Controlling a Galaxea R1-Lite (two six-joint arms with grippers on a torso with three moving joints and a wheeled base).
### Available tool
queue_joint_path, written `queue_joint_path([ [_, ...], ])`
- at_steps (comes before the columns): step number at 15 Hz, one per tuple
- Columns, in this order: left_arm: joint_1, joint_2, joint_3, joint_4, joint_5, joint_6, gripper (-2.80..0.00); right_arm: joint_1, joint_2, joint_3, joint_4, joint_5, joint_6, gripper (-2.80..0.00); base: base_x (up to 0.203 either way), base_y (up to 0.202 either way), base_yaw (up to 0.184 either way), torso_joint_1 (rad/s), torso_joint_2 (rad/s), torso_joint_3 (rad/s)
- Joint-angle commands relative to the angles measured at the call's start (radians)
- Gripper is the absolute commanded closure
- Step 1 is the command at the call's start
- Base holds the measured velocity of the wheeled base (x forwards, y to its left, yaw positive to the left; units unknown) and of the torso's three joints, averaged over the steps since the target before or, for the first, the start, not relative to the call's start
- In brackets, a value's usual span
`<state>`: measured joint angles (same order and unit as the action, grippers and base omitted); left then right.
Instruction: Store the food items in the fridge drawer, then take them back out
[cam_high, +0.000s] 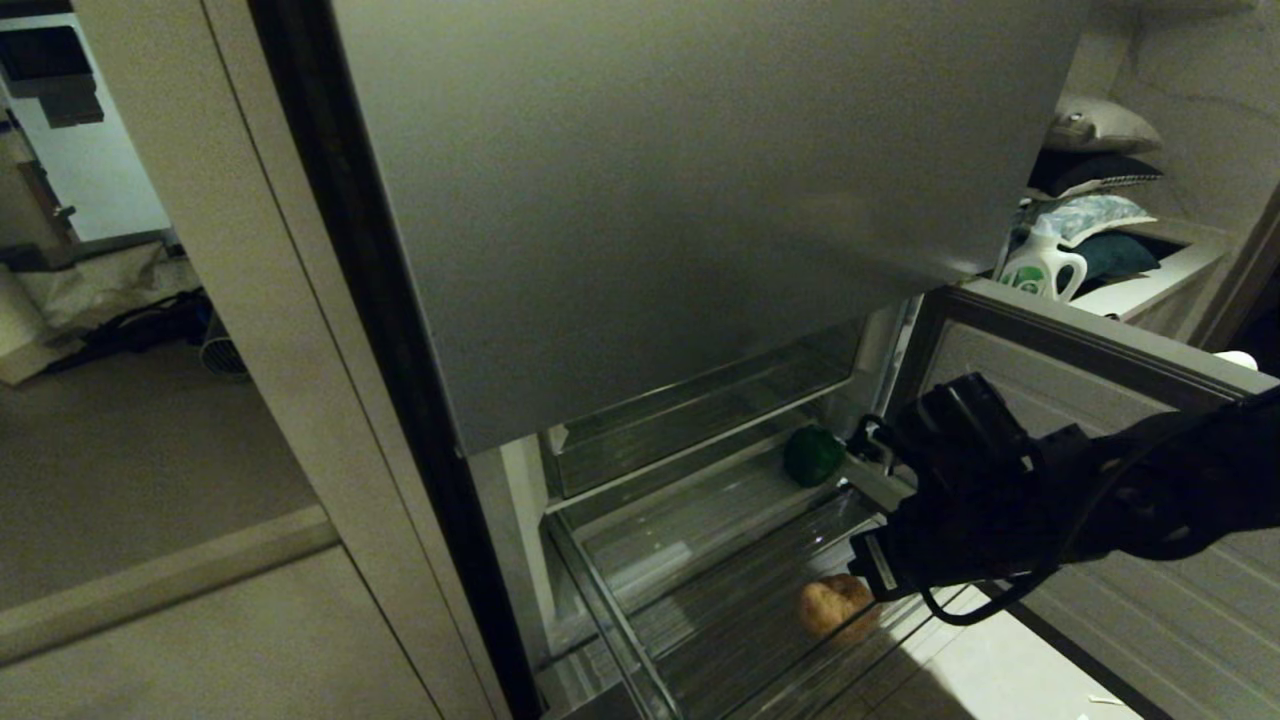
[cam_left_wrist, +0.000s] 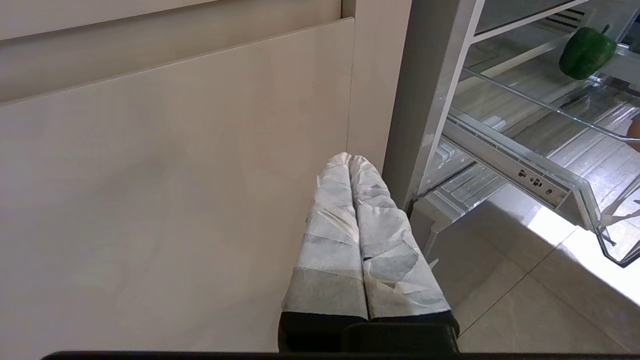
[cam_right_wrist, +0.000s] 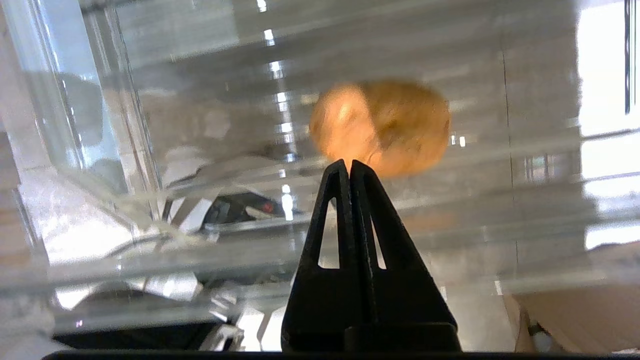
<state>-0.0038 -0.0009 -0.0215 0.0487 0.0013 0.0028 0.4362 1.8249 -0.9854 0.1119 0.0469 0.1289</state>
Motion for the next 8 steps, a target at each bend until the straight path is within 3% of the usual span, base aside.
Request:
queue_joint_path([
  [1, 0.001, 0.001, 0.000, 0.000, 0.000, 0.000, 0.00, -0.005, 0.064, -0.039, 0.000, -0.006, -0.001, 0.00, 0.000, 0.000, 0.000, 0.000, 0.00, 0.000],
  [4, 0.001, 0.001, 0.000, 0.000, 0.000, -0.001, 0.00, -0.012, 0.134, -0.070, -0.001, -0.051, 0.000, 0.00, 0.000, 0.000, 0.000, 0.000, 0.00, 0.000],
  [6, 0.001, 0.001, 0.000, 0.000, 0.000, 0.000, 0.00, -0.011, 0.163, -0.087, 0.000, -0.122, -0.003, 0.00, 0.000, 0.000, 0.000, 0.000, 0.00, 0.000],
  [8, -0.001, 0.001, 0.000, 0.000, 0.000, 0.000, 0.00, -0.012, 0.168, -0.121, 0.003, -0.118, 0.004, 0.00, 0.000, 0.000, 0.000, 0.000, 0.00, 0.000],
])
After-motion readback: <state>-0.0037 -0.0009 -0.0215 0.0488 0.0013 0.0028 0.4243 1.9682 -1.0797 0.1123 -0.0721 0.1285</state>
